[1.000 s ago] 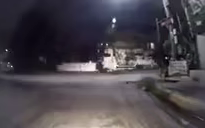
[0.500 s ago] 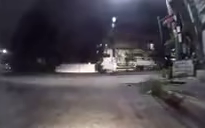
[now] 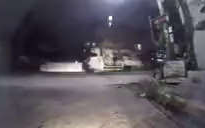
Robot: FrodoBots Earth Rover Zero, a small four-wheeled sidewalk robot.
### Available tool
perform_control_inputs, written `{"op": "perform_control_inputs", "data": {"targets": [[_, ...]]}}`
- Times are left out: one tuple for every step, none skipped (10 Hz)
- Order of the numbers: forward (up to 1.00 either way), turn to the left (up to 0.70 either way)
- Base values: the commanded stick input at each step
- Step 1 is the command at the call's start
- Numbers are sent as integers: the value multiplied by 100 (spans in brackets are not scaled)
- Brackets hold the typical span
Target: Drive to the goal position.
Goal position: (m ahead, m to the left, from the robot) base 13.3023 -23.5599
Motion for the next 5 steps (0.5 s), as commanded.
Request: {"op": "perform_control_inputs", "data": {"targets": [[70, 0], [70, 0], [70, 0], [70, 0], [70, 0]]}}
